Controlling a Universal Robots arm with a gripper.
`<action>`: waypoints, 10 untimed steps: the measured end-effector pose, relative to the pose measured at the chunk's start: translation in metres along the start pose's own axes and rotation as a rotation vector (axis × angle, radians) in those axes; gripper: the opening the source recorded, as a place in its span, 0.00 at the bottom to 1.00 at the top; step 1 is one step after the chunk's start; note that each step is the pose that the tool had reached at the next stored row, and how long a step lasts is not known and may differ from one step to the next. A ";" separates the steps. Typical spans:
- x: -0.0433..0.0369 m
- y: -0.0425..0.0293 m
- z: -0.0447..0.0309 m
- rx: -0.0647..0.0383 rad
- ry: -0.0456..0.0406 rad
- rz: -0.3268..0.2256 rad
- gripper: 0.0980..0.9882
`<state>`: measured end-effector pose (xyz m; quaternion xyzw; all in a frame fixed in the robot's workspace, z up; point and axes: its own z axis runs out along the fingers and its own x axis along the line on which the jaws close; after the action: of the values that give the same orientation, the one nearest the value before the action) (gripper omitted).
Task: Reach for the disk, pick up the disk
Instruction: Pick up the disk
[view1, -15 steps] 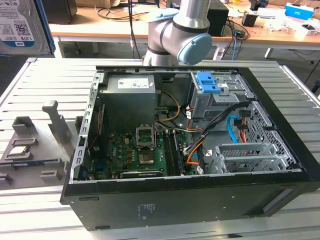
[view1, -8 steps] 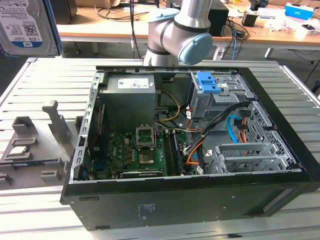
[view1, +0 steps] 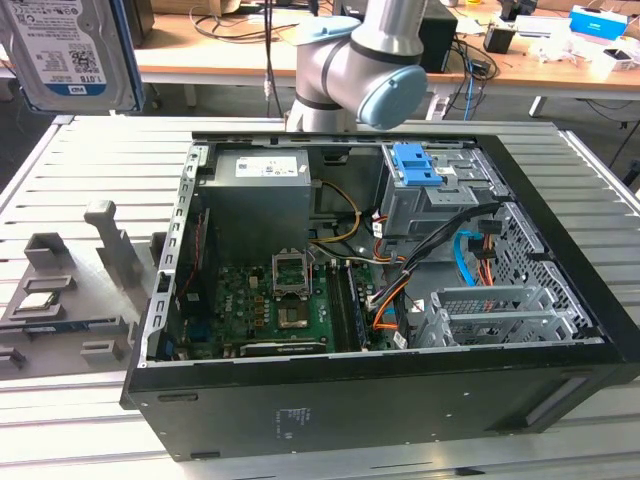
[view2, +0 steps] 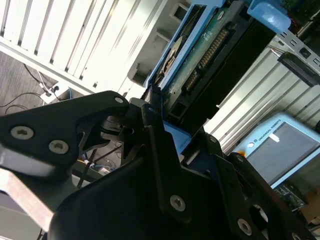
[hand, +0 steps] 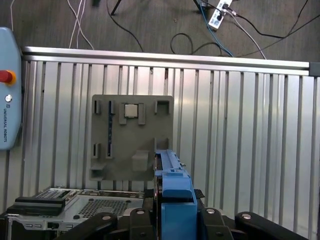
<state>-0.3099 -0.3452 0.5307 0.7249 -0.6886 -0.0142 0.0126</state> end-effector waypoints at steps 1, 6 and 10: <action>0.0001 -0.0017 0.0000 0.000 0.0000 0.000 0.30; 0.0007 -0.0151 -0.0003 0.000 0.0002 0.000 0.30; 0.0013 -0.0255 -0.0006 0.000 0.0004 0.000 0.30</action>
<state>-0.2844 -0.3452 0.5303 0.7250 -0.6885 -0.0141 0.0127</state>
